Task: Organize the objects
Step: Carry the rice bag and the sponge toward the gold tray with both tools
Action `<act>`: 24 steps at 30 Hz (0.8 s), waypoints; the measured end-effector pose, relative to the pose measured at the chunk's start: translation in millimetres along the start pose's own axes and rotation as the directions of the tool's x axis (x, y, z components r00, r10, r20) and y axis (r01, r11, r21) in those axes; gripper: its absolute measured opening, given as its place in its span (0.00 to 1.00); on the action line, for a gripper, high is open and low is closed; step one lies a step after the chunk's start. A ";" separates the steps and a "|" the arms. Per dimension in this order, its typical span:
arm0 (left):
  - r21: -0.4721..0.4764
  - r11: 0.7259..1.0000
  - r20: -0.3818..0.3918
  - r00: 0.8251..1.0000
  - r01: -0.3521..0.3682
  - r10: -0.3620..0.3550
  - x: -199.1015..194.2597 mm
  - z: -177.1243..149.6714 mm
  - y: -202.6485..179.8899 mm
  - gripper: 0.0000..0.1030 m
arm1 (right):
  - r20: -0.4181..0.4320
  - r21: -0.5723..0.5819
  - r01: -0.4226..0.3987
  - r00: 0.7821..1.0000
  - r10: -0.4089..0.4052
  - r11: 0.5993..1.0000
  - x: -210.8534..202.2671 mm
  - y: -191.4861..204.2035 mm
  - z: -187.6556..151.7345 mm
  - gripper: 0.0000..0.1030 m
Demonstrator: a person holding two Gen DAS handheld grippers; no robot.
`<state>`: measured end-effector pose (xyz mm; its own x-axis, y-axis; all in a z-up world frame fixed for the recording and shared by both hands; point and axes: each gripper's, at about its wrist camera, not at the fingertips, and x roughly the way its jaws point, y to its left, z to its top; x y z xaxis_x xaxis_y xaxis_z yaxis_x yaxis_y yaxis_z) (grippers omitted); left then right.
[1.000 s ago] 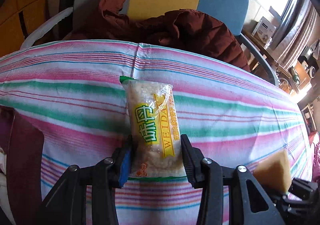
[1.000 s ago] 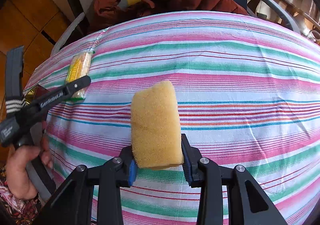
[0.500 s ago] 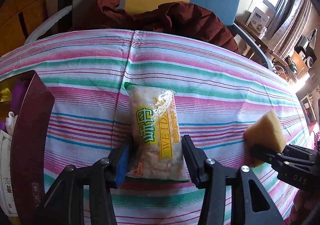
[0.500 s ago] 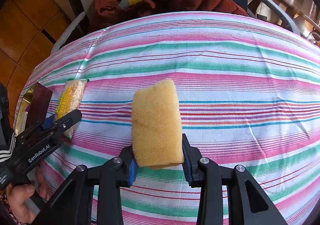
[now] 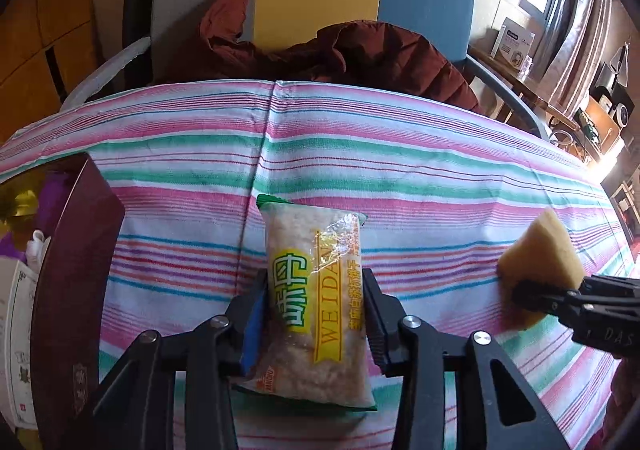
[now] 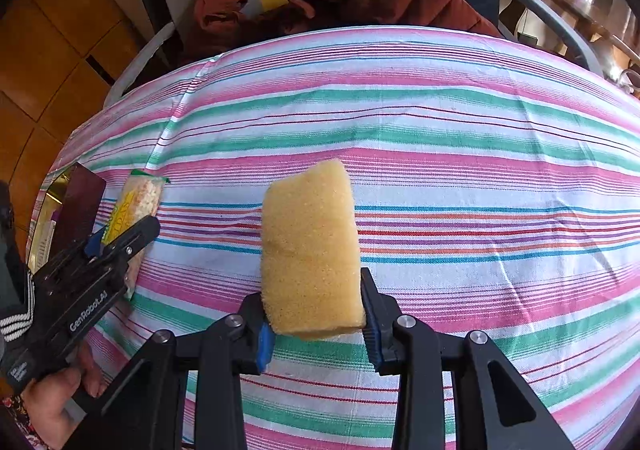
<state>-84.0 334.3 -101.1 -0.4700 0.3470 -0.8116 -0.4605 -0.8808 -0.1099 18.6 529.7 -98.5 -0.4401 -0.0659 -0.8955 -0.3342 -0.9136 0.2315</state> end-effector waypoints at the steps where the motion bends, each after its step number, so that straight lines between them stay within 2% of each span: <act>1: -0.007 1.000 -0.003 1.000 0.011 -0.011 -4.0 -5.4 2.3 0.41 | 0.000 -0.002 0.001 1.000 -0.001 1.000 0.1 -0.1 0.2 0.35; 6: -0.056 0.995 0.000 0.996 0.087 -0.087 -33.6 -33.0 15.6 0.41 | 0.007 0.001 -0.012 1.000 0.012 1.000 0.7 -2.4 0.3 0.35; 14: -0.087 0.981 0.071 0.984 0.171 -0.166 -93.8 -54.9 44.5 0.41 | 0.021 -0.020 -0.003 1.000 0.004 1.000 -2.0 3.0 -6.4 0.34; 20: -0.142 0.972 0.123 0.978 0.188 -0.171 -133.6 -65.5 87.1 0.41 | 0.031 -0.035 0.002 1.000 -0.001 0.999 -2.5 5.5 -9.4 0.34; 24: -0.184 0.968 0.141 0.979 0.171 -0.146 -151.3 -72.3 119.7 0.41 | 0.037 -0.035 0.000 0.999 0.001 0.999 -5.3 3.0 -11.6 0.34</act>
<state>-13.5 153.1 -32.9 -0.4993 0.5135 -0.6978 -0.3875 -0.8528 -0.3503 29.5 522.7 -97.5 -0.4712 -0.0521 -0.8805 -0.3050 -0.9270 0.2181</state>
